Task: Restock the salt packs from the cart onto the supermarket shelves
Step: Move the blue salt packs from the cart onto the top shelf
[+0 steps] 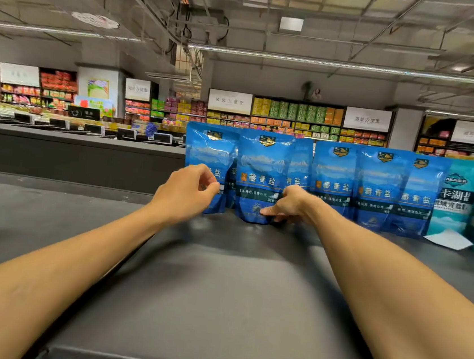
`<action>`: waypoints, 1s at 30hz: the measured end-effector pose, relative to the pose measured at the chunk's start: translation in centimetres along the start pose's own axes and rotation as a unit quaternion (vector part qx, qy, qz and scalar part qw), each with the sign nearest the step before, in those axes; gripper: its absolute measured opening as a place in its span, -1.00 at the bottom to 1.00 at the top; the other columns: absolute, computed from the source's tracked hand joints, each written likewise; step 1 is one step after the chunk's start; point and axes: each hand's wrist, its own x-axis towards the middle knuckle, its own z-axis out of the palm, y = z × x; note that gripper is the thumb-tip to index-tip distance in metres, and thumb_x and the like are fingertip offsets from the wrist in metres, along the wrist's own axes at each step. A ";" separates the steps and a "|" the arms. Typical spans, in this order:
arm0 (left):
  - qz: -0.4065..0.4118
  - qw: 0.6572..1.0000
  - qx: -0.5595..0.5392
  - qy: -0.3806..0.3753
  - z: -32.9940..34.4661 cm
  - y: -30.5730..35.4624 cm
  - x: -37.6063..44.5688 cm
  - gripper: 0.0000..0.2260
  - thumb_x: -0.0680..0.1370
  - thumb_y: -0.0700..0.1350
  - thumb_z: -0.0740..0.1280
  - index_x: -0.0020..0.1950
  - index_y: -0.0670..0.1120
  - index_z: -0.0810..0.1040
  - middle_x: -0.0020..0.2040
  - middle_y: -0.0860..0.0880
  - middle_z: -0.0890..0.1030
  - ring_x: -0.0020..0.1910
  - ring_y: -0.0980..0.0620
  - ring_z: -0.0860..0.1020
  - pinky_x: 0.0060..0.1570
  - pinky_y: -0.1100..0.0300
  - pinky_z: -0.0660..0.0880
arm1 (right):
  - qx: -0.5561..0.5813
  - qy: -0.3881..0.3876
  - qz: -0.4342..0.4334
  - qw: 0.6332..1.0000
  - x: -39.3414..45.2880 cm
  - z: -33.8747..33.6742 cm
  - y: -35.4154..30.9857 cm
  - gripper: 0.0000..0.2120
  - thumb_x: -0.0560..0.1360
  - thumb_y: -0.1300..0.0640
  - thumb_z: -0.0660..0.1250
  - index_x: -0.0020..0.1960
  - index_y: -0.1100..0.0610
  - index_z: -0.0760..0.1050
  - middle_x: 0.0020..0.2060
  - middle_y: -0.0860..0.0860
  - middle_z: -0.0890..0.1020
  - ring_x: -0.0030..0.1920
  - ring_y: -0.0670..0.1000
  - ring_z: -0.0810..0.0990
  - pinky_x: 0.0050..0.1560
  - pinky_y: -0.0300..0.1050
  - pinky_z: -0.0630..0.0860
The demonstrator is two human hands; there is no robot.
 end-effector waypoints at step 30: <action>-0.012 1.000 -0.014 -0.012 -0.3 0.8 -1.0 -0.94 0.56 -0.01 0.31 -0.11 0.07 0.52 -0.12 0.12 0.59 -0.08 0.04 0.55 0.03 -0.02 0.53 | 0.060 0.029 0.001 0.998 -2.6 -1.3 -0.7 -0.08 0.33 -0.06 0.61 0.46 0.24 0.18 0.01 0.08 0.60 -0.18 -0.02 0.64 -0.29 -0.11 0.51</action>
